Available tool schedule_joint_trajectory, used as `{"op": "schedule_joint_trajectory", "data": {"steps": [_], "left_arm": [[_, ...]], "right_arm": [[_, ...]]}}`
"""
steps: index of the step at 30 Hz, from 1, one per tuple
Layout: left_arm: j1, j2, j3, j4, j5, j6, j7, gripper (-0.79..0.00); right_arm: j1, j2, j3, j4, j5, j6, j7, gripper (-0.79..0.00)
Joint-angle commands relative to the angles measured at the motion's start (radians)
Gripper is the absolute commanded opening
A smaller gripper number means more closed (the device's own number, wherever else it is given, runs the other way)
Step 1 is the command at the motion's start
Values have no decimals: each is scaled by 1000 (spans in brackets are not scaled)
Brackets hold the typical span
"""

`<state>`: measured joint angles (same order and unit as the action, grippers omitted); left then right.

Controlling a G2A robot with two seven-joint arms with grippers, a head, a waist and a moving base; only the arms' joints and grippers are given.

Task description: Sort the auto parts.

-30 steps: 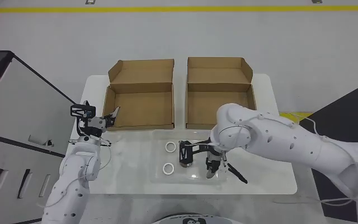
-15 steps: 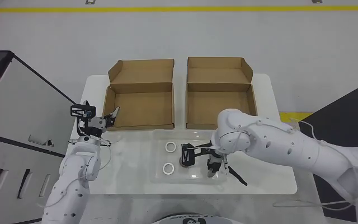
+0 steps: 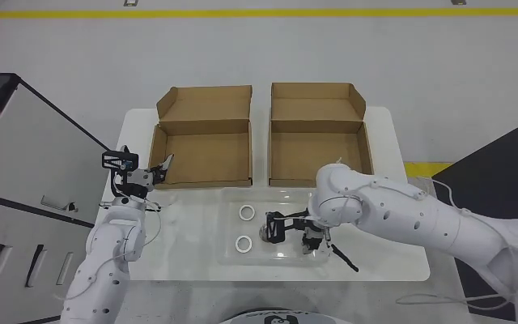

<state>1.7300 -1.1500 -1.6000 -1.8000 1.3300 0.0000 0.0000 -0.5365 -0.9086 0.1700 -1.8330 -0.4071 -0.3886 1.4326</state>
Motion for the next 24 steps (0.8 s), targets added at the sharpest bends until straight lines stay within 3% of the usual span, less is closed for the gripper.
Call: {"op": "schedule_joint_trajectory", "data": {"steps": [1, 24], "left_arm": [[0, 0, 0, 0, 0, 0, 0, 0], [0, 0, 0, 0, 0, 0, 0, 0]], "right_arm": [[-1, 0, 0, 3, -4, -3, -3, -397], [-56, -45, 0, 81, -78, -30, -30, -449]]}}
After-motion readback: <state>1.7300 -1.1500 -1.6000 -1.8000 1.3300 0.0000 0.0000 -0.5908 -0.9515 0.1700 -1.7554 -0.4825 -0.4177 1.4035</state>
